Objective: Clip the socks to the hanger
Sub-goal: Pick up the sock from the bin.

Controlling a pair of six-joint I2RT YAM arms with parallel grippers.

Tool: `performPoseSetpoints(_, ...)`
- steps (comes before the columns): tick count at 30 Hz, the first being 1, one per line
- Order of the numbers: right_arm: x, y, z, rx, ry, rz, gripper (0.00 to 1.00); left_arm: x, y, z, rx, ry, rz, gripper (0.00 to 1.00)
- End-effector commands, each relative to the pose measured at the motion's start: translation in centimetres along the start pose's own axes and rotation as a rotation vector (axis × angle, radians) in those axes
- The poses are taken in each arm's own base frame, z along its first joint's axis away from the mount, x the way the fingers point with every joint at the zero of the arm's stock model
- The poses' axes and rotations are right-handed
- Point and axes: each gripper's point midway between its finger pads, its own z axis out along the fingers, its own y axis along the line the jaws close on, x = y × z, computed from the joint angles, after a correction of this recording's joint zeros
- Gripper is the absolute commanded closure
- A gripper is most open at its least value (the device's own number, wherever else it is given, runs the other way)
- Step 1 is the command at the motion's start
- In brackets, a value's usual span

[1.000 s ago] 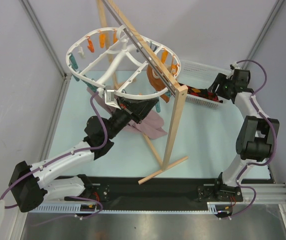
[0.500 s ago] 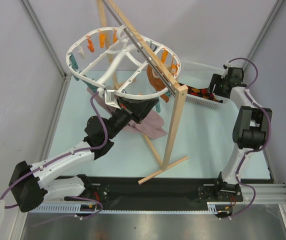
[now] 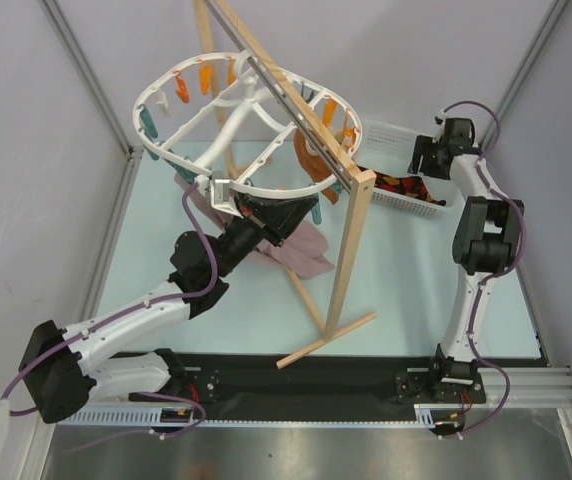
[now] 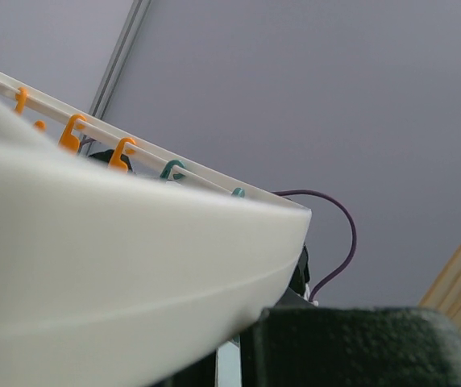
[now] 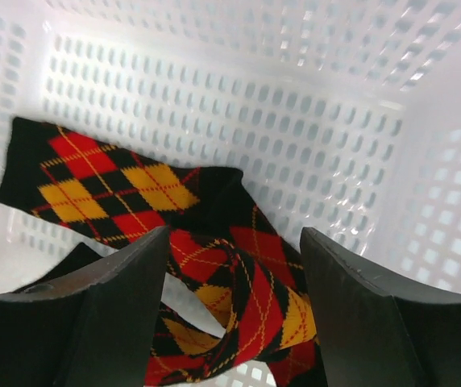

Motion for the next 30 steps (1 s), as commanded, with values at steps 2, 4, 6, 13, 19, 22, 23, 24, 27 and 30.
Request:
performPoseSetpoints(2,1.3,0.3,0.3,-0.007,0.067,-0.052,0.29,3.7,3.2,-1.1,-0.126,0.11,-0.1,1.0)
performPoseSetpoints(4,2.0,0.4,0.6,-0.017,0.086,-0.049,0.31,3.8,3.1,-1.1,-0.125,0.111,-0.102,1.0)
performPoseSetpoints(6,2.6,0.5,1.0,-0.022,0.103,-0.047,0.34,3.8,3.2,-1.0,-0.124,0.112,-0.105,1.0)
performPoseSetpoints(13,2.5,0.4,1.9,-0.063,0.099,-0.015,0.59,4.1,3.3,-1.0,-0.128,0.119,-0.109,1.0)
performPoseSetpoints(19,-1.1,0.7,0.4,-0.075,0.009,0.054,1.0,4.2,3.5,-1.1,-0.136,0.124,-0.114,1.0)
performPoseSetpoints(22,-3.4,1.4,-1.5,-0.095,-0.07,0.074,1.0,4.1,3.5,-1.2,-0.141,0.121,-0.117,1.0)
performPoseSetpoints(23,-5.3,2.1,-3.6,-0.108,-0.122,0.077,1.0,4.0,3.4,-1.2,-0.143,0.118,-0.118,1.0)
performPoseSetpoints(24,-6.4,2.5,-4.8,-0.118,-0.154,0.078,1.0,3.9,3.5,-1.2,-0.147,0.116,-0.119,1.0)
performPoseSetpoints(27,-9.5,4.5,-9.7,-0.179,-0.239,0.076,1.0,3.8,3.5,-1.3,-0.155,0.112,-0.129,1.0)
performPoseSetpoints(30,-11.8,6.9,-15.1,-0.252,-0.342,0.051,1.0,3.7,3.4,-1.3,-0.154,0.108,-0.142,1.0)
